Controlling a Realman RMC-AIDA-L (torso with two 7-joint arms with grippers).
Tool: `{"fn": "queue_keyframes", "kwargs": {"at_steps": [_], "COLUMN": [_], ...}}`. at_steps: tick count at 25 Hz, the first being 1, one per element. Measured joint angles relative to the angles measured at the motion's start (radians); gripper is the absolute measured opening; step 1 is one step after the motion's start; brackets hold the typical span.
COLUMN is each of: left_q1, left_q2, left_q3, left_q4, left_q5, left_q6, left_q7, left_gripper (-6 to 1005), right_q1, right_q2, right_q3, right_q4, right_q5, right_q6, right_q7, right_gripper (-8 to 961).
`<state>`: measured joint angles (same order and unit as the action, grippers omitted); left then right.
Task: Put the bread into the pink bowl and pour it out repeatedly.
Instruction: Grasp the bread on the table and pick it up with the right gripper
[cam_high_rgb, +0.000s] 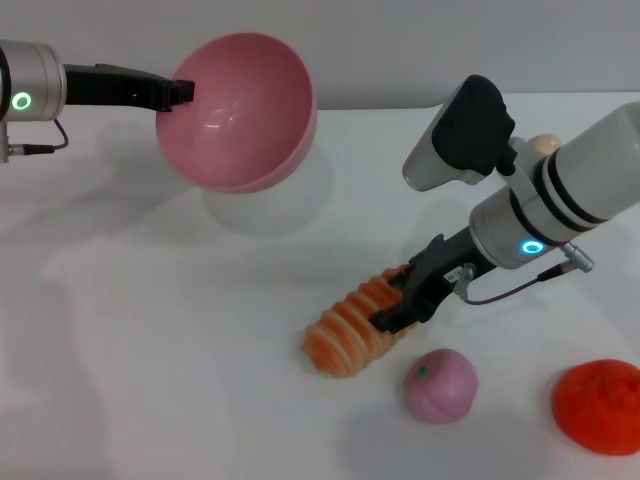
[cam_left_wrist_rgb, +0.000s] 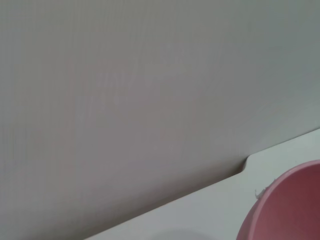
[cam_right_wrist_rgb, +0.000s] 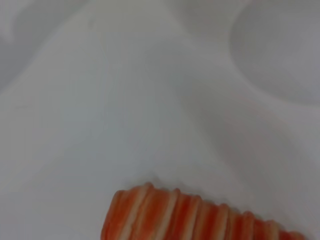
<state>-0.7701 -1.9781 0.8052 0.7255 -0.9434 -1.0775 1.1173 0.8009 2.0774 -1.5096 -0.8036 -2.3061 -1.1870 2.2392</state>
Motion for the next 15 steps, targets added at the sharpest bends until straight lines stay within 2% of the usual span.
{"fn": "queue_keyframes", "kwargs": {"at_steps": [11,15], "left_q1": [0.0,0.001], "left_q2": [-0.001,-0.001], "left_q3": [0.0,0.0], "left_q4": [0.0,0.002], "left_q5": [0.0,0.0], "left_q6": [-0.001,-0.001], "left_q7": [0.001,0.001], "left_gripper": [34,34], "right_q1": [0.032,0.032], "right_q2": [0.002,0.003], "right_q3": [-0.01,-0.011], "right_q4": [0.048,0.046], "right_q5": [0.002,0.001], "right_q6": [0.016,0.018], "right_q7": [0.01,0.013], "right_gripper": [625,567]}}
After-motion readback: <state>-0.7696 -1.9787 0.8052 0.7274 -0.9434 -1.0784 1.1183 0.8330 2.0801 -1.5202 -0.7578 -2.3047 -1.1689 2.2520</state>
